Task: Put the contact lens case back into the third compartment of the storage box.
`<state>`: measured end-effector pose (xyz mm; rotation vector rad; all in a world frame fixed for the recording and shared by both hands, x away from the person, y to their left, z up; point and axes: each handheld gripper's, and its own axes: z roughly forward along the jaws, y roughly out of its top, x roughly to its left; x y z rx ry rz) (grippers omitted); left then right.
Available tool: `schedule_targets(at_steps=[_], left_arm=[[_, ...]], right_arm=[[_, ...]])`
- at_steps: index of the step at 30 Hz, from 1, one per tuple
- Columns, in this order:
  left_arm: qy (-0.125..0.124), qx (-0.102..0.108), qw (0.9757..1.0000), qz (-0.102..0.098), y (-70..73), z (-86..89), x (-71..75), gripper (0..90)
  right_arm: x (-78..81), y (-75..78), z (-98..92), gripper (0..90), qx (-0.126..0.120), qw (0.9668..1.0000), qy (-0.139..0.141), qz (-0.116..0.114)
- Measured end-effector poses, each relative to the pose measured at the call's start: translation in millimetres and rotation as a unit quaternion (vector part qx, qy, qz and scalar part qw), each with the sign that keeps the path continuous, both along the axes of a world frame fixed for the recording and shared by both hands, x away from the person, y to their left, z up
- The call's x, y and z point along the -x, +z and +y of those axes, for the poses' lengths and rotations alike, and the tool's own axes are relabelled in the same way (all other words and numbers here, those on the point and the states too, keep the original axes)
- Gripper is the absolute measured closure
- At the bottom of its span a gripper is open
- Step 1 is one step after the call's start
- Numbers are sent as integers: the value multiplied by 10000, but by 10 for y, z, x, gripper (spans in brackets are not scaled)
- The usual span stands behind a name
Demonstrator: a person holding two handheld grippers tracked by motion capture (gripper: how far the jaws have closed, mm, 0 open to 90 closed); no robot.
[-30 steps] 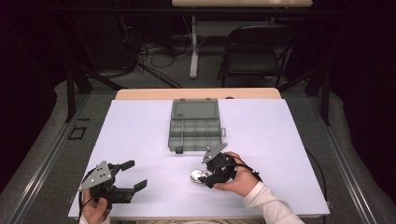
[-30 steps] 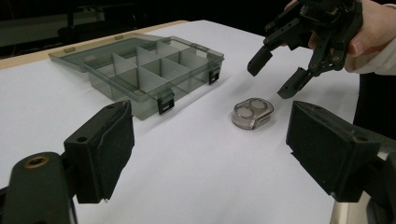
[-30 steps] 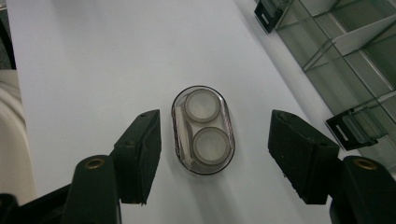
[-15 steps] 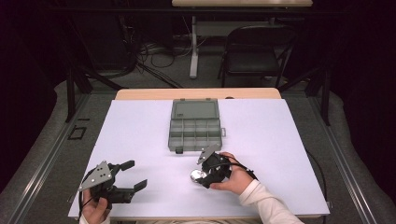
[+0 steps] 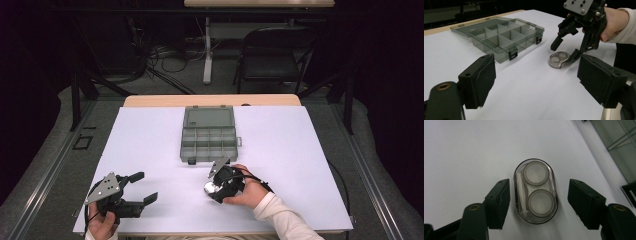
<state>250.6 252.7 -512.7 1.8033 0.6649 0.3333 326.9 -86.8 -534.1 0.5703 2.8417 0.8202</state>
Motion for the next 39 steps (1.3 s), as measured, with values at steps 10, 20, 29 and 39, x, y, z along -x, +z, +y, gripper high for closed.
schedule_targets(at_steps=[10, 20, 29, 39], left_arm=[[-2, -7, 10000, 2, -1, -2, -1, 159], [14, -35, 10000, 17, -1, -2, -2, 158], [7, -33, 10000, 20, -3, -3, -4, 159], [3, -41, 10000, 28, -4, -4, -6, 159]], right_arm=[[-18, -31, 20, 359, 45, 9999, -30, 116], [-29, -53, 42, 386, 80, 9999, 28, 125], [-27, -78, 68, 427, 155, 9998, 60, 110], [-31, -77, 80, 447, 198, 9996, 140, 125]])
